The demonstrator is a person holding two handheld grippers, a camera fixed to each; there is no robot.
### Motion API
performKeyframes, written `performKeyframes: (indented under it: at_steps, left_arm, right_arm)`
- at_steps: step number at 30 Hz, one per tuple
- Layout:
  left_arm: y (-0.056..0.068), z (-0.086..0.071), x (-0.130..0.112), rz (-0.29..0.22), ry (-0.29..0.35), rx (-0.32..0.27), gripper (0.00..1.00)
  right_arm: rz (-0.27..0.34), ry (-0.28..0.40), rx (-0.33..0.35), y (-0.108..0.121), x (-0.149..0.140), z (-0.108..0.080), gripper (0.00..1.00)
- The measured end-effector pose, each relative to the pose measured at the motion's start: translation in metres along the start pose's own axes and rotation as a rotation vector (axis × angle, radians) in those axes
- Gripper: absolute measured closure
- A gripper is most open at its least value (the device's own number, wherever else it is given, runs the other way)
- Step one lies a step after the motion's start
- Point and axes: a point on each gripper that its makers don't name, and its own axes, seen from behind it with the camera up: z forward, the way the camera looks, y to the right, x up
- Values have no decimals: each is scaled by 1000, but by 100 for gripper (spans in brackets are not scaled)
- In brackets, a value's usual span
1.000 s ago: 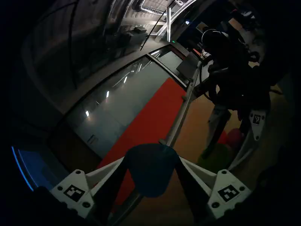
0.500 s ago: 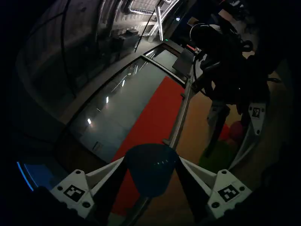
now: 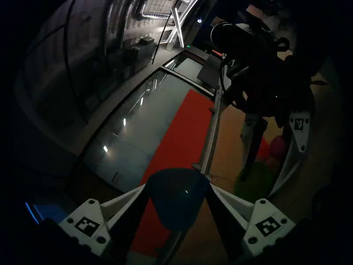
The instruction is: Pour water
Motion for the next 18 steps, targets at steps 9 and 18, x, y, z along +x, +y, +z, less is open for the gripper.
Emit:
performKeyframes:
  at_steps: [9, 18]
  left_arm:
    - [-3, 2, 5, 41, 7, 6, 14]
    - [-3, 3, 6, 63, 10, 8, 14]
  right_arm:
    - [0, 3, 0, 0, 0, -2, 0]
    - [-1, 6, -5, 1, 1, -3, 0]
